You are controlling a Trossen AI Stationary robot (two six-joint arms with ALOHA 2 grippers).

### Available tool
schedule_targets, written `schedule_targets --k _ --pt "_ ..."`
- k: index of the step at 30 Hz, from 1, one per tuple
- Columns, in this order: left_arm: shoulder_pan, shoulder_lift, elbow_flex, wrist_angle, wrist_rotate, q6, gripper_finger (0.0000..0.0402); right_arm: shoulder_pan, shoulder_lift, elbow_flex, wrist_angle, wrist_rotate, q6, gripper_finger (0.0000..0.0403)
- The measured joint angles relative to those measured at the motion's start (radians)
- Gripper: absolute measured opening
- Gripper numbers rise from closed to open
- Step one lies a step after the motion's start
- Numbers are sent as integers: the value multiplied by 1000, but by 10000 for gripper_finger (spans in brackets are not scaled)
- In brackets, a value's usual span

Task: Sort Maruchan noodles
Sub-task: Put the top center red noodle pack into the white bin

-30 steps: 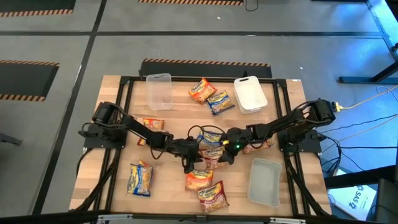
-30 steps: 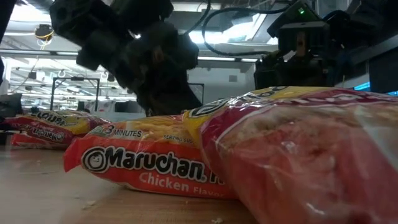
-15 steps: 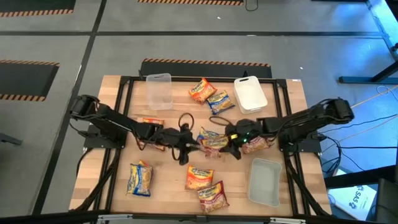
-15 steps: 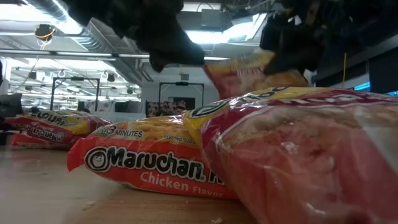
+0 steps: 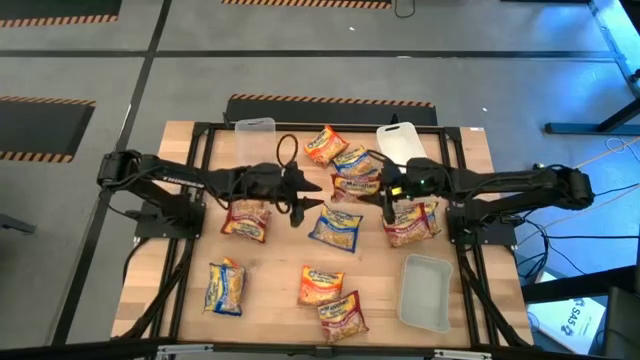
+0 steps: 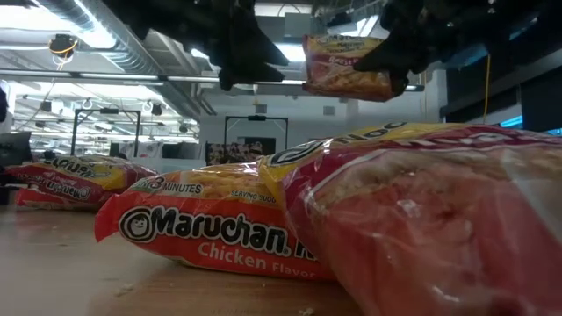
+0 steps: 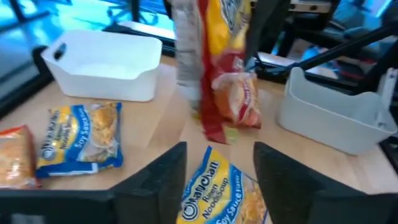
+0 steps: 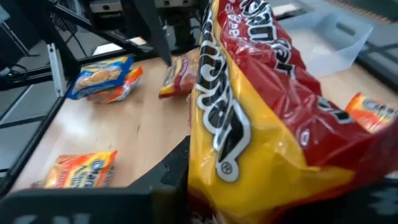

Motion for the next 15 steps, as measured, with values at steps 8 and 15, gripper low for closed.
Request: schedule_targets --k 8,15 --pt "33 40 -1 140 39 12 253 -10 4 0 38 -30 -27 110" --pt "29 149 11 300 7 -1 255 -10 55 0 139 -61 -31 111"
